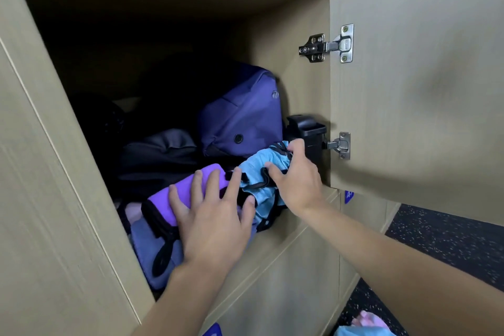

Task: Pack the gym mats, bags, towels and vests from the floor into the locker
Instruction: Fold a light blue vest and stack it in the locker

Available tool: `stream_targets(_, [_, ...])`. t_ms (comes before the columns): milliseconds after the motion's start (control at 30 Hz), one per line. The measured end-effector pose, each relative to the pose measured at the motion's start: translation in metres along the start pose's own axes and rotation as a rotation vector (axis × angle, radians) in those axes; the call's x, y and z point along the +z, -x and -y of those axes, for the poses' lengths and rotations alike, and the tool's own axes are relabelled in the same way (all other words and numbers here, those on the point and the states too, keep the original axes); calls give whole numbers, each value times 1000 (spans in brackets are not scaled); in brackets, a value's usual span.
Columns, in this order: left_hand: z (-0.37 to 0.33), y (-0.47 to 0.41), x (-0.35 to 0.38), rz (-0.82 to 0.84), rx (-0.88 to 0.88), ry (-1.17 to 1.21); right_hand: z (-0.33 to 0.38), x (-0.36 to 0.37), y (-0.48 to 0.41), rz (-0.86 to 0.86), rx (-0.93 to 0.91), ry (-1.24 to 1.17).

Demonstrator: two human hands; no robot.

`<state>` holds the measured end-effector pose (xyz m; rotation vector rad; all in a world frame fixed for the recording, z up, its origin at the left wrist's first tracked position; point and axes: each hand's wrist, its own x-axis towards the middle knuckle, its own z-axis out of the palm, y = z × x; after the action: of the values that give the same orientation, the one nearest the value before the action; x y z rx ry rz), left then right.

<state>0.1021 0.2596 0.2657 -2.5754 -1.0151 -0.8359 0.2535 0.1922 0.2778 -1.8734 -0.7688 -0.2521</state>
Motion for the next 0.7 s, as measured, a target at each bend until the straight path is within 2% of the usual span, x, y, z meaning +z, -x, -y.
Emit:
stream_targets(133, [0,5,5,-7,47,-47,-6,8,6,-125,-161,-11])
stream_targets(200, [1,4,7,-12,43,-43,-14,10,11,-124,-220,-64])
stream_targets(367, [2,1,12,-27,41,-68,-26,20,15,29,-246,-47])
stream_targets(700, [4,2,17,-65,90,-135,-20,43,-5,234,-133,113])
